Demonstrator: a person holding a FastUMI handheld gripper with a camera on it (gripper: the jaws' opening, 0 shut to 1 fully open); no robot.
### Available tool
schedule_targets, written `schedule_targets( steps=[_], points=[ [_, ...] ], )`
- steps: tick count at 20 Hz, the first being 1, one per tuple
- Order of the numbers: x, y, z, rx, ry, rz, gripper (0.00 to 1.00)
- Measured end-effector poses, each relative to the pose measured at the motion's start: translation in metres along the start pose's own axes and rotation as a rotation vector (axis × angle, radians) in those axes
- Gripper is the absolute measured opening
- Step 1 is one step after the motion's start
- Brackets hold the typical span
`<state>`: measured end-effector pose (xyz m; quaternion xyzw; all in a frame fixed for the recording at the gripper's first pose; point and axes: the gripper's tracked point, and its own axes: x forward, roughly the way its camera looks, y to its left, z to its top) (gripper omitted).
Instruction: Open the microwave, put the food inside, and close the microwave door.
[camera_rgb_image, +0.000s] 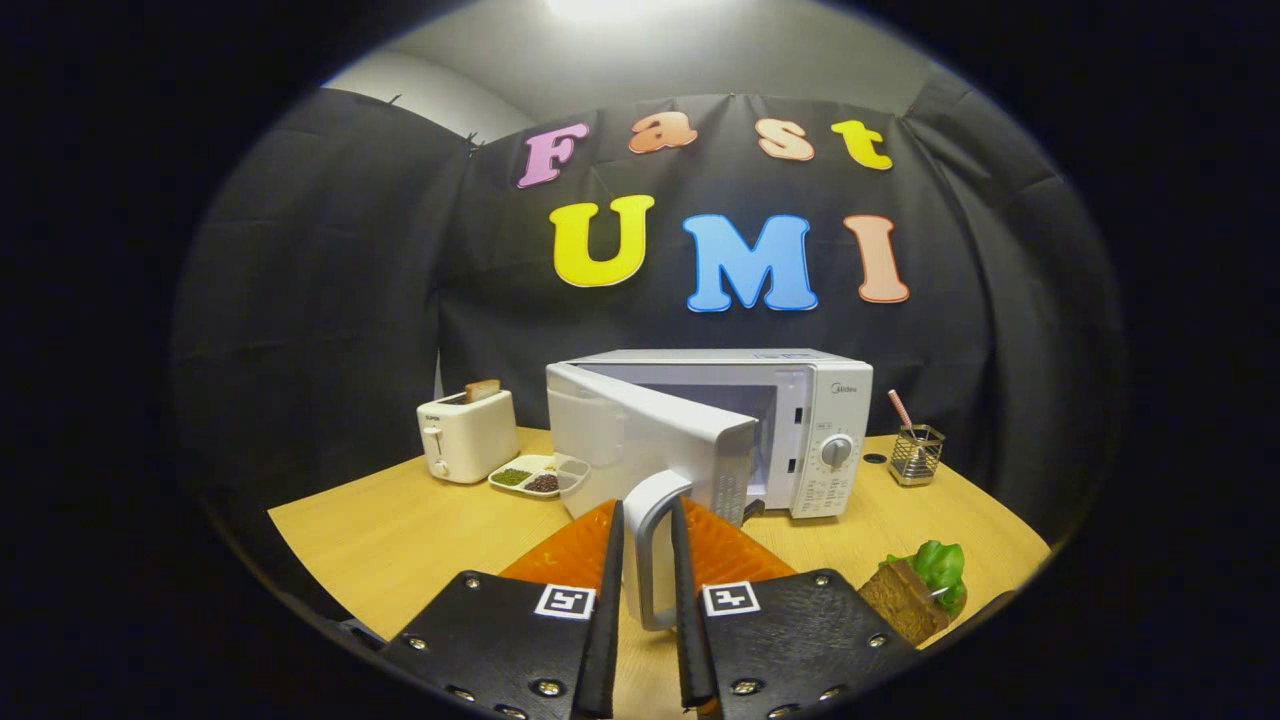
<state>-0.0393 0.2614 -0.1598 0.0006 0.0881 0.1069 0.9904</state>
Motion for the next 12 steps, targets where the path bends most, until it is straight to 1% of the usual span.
schedule_targets(
  steps=[7,12],
  points=[
    [-0.014,0.044,-0.003,0.002,-0.005,0.079,0.25],
    [-0.021,0.088,-0.006,0.017,-0.009,0.16,0.25]
  ],
)
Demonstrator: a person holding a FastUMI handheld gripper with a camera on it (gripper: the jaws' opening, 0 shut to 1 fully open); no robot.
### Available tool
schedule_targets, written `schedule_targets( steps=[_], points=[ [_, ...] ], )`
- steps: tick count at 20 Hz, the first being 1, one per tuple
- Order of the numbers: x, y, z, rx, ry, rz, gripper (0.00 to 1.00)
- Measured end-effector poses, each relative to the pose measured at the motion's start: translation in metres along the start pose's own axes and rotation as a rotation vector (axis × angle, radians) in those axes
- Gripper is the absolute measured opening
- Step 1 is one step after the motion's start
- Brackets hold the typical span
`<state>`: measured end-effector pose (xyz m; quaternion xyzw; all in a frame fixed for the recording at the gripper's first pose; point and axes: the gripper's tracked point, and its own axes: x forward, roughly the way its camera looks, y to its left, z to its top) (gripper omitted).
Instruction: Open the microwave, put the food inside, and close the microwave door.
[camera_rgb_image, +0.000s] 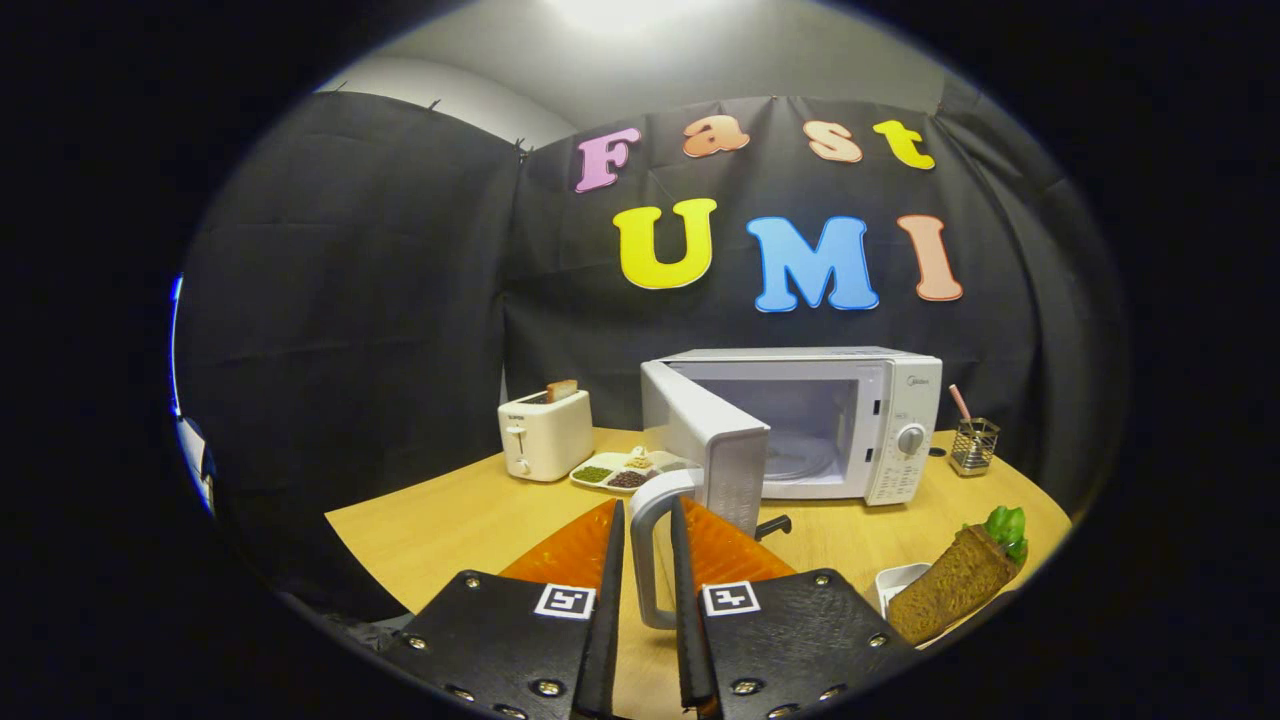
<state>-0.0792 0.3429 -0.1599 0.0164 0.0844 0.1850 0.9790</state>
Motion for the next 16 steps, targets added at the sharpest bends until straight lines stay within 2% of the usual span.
schedule_targets(
  steps=[9,16],
  points=[
    [0.016,0.088,-0.003,-0.01,-0.009,0.166,0.25],
    [0.048,0.155,-0.002,0.005,-0.015,0.282,0.25]
  ],
)
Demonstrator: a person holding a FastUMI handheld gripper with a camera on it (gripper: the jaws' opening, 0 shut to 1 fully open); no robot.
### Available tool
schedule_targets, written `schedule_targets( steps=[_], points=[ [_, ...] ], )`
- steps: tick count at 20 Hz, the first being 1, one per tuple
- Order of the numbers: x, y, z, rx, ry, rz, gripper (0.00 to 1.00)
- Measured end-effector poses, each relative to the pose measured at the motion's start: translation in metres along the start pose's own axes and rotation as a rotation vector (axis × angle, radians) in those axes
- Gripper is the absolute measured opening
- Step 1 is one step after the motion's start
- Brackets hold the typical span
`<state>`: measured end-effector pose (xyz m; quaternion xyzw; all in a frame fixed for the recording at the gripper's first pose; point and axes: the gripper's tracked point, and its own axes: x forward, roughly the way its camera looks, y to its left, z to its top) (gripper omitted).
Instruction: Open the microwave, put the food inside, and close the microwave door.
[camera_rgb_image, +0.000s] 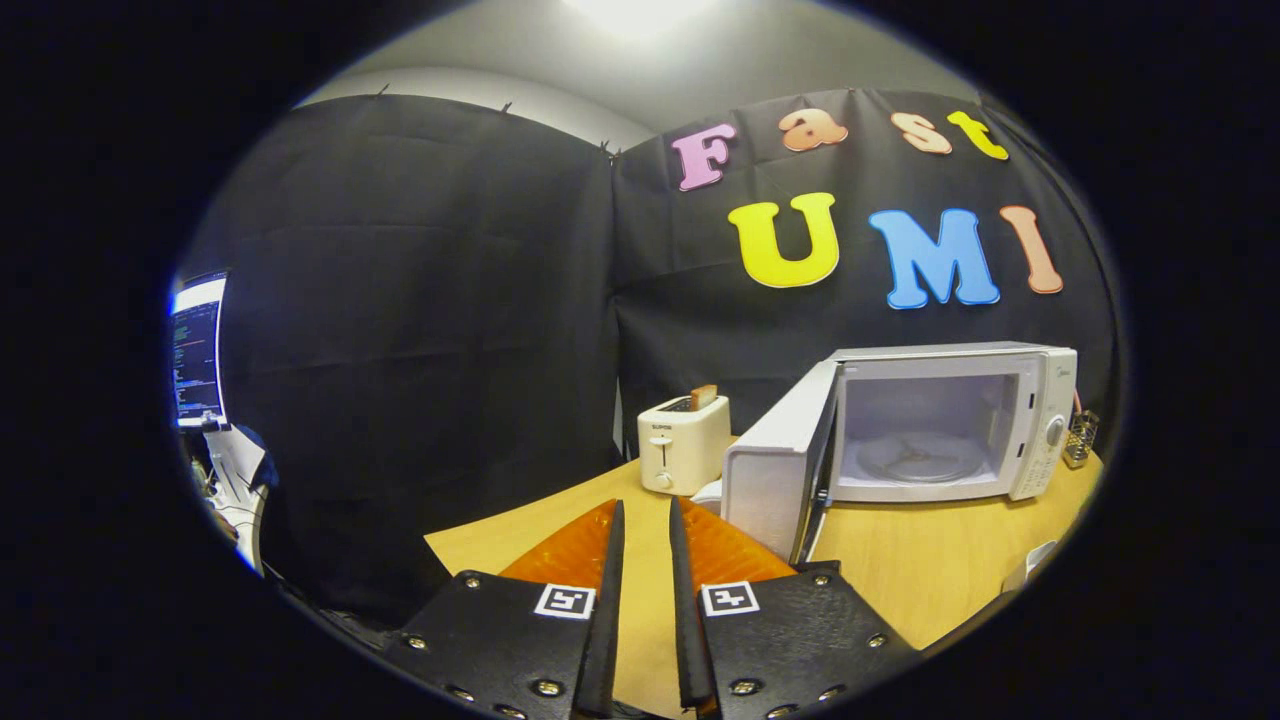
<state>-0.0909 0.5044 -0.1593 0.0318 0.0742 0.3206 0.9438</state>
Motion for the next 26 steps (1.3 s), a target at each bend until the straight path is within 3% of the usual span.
schedule_targets(
  steps=[3,8,11,14,15,18,26],
  points=[
    [0.027,0.015,-0.006,0.01,0.013,0.044,0.19],
    [0.047,0.042,-0.014,-0.007,0.008,0.132,0.19],
    [0.014,0.062,-0.009,0.019,0.019,0.221,0.3],
    [-0.031,0.053,0.014,-0.008,-0.03,0.24,0.55],
    [-0.043,0.037,0.026,-0.024,-0.05,0.217,0.69],
    [-0.074,-0.026,0.045,-0.072,-0.096,0.077,0.87],
    [-0.168,-0.196,0.059,-0.073,-0.134,-0.337,0.87]
  ],
)
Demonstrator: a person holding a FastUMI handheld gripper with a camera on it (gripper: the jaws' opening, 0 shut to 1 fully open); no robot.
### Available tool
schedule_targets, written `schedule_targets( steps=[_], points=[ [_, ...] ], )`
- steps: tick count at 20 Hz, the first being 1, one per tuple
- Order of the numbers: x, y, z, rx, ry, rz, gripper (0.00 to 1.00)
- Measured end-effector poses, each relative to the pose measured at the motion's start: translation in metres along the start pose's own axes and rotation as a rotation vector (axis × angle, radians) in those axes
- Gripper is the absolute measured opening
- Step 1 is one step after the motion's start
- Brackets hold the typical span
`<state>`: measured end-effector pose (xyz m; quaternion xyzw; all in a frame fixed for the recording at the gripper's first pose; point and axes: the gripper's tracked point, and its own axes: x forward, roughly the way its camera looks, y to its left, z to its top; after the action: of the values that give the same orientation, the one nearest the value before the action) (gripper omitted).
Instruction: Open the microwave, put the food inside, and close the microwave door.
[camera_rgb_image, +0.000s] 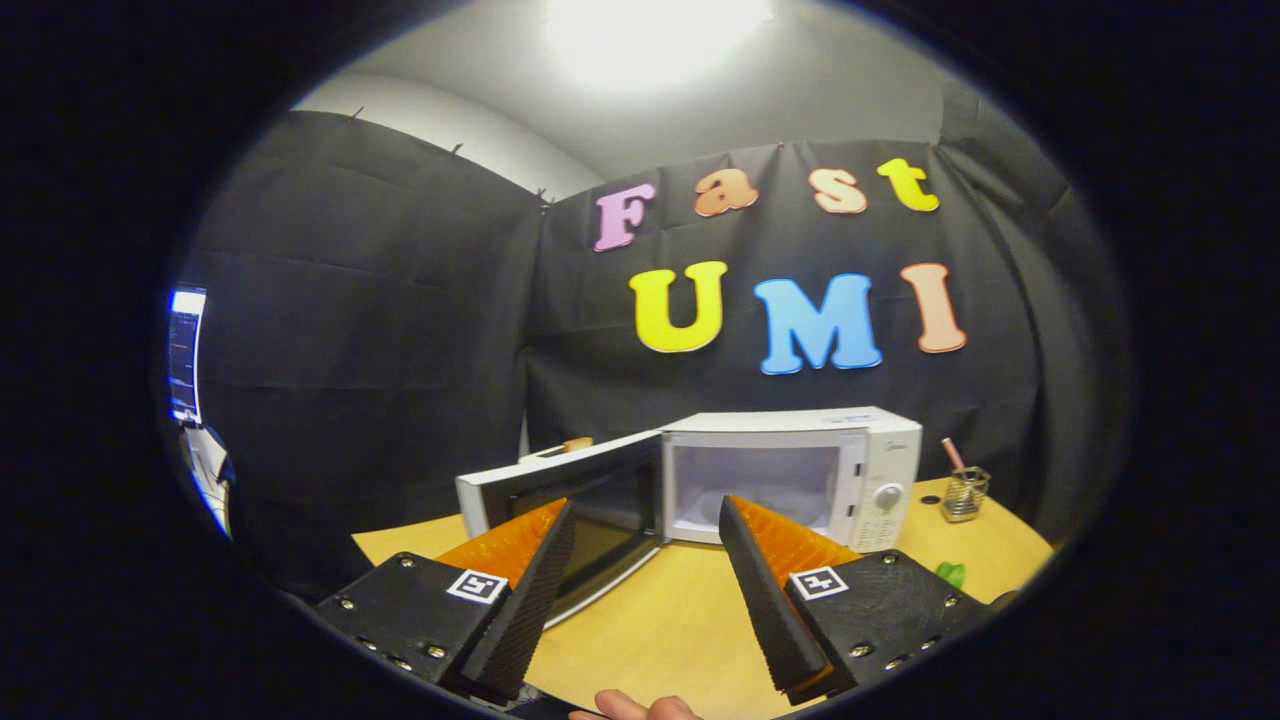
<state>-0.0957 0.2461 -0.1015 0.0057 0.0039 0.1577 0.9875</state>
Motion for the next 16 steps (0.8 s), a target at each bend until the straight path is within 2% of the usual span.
schedule_targets(
  steps=[7,12,16],
  points=[
    [-0.032,-0.128,-0.048,0.011,0.09,-0.289,0.88],
    [-0.047,-0.172,-0.088,0.068,0.153,-0.383,0.88],
    [-0.045,-0.185,-0.121,0.147,0.223,-0.388,0.88]
  ],
)
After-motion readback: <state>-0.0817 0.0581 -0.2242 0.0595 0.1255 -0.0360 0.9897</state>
